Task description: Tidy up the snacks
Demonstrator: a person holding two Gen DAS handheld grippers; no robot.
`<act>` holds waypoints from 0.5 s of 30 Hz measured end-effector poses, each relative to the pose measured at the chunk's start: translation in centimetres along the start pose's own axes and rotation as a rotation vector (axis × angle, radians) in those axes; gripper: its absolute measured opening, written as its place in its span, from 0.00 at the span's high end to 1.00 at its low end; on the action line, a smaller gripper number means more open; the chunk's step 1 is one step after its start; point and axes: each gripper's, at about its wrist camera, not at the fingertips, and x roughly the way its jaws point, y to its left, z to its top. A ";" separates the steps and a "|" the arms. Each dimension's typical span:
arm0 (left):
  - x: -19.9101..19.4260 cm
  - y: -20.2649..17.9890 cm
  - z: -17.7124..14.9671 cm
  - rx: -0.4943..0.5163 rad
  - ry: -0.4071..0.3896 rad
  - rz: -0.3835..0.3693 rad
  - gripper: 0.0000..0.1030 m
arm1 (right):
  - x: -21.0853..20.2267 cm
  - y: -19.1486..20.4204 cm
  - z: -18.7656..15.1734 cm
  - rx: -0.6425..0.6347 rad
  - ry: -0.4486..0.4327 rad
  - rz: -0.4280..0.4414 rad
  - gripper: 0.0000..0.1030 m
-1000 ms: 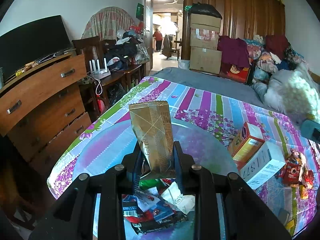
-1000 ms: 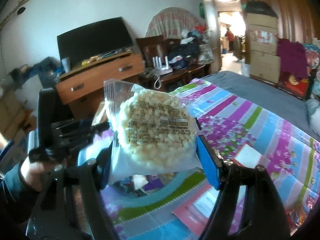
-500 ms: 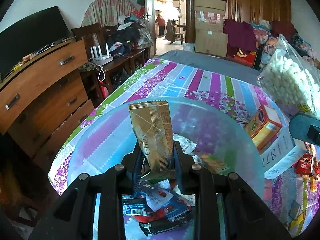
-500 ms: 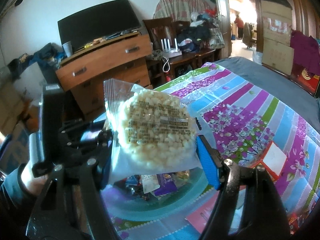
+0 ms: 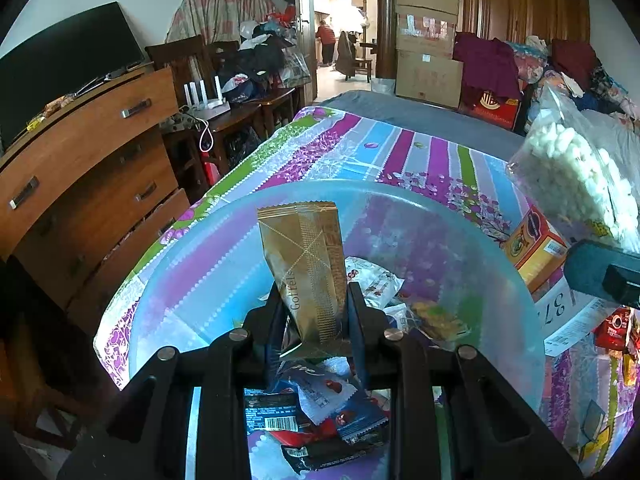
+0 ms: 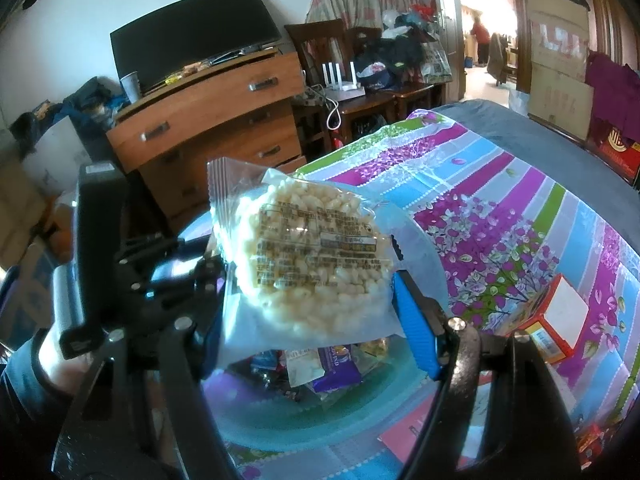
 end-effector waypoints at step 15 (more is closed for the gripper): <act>0.6 0.1 -0.4 0.000 0.009 0.036 0.35 | 1.0 -0.7 -0.8 0.052 0.027 0.002 0.16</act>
